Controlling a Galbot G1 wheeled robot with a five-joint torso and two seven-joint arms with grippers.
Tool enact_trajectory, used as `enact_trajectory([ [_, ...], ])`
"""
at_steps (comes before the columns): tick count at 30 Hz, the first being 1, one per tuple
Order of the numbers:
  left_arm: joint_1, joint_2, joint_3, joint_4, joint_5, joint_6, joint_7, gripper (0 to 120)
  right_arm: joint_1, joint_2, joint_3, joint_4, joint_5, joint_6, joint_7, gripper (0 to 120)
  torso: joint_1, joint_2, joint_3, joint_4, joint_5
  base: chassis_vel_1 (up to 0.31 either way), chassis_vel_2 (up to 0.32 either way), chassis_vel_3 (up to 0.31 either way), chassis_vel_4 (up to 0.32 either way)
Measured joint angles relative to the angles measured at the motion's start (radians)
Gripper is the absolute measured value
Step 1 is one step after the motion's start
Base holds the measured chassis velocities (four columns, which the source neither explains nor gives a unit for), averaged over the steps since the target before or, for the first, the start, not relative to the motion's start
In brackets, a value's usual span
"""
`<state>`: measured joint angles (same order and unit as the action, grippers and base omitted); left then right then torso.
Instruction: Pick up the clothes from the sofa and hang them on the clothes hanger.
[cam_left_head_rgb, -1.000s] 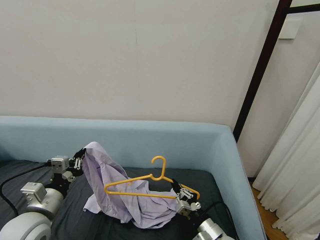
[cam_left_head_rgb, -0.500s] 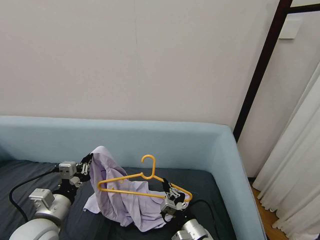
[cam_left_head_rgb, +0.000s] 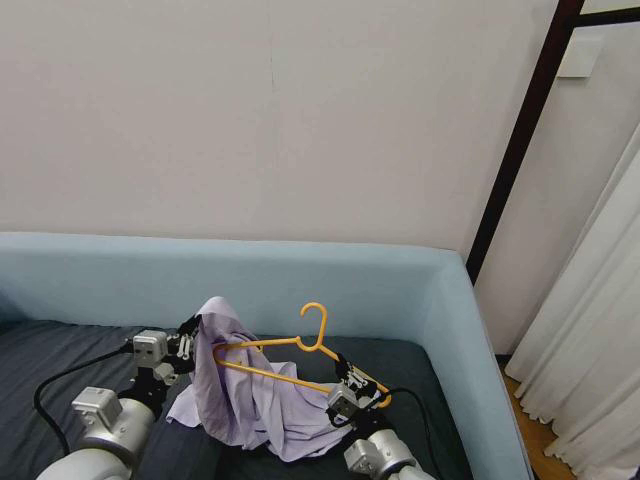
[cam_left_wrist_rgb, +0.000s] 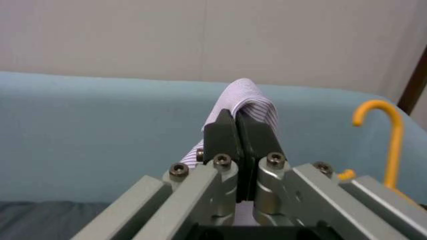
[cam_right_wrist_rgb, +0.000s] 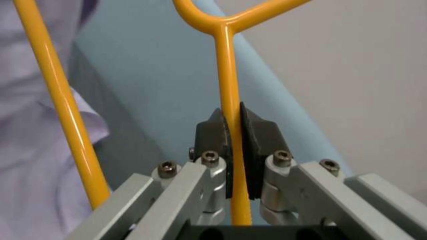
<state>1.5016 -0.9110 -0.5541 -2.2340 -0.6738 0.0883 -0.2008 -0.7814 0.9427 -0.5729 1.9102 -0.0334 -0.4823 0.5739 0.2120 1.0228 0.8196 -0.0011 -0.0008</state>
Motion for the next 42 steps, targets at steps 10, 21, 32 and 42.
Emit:
enact_trajectory([
  [10,0.032,-0.090,0.131,0.009,0.081,-0.045,0.064,0,0.076,0.025,-0.034,0.083,0.362,-0.114,0.081,4,0.000,0.000,0.000,-0.0002,0.0000,0.000,0.000,0.000,0.000],
  [21,0.032,-0.123,0.215,0.058,0.152,-0.075,0.119,0,0.150,0.038,0.014,0.083,0.375,-0.080,0.070,4,0.000,0.000,0.000,-0.0001,0.0000,0.000,0.000,0.000,0.000],
  [32,-0.025,-0.132,0.219,0.041,0.142,-0.104,0.137,0,0.127,0.053,-0.003,0.009,0.113,0.067,0.013,4,0.000,0.000,0.000,-0.0002,0.0000,0.000,0.000,0.000,0.000],
  [42,-0.004,-0.116,0.162,0.028,0.179,-0.094,0.138,0,0.095,0.054,-0.002,-0.062,-0.055,0.124,-0.026,4,0.000,0.000,0.000,0.0000,-0.0001,0.000,0.000,0.000,0.000],
])
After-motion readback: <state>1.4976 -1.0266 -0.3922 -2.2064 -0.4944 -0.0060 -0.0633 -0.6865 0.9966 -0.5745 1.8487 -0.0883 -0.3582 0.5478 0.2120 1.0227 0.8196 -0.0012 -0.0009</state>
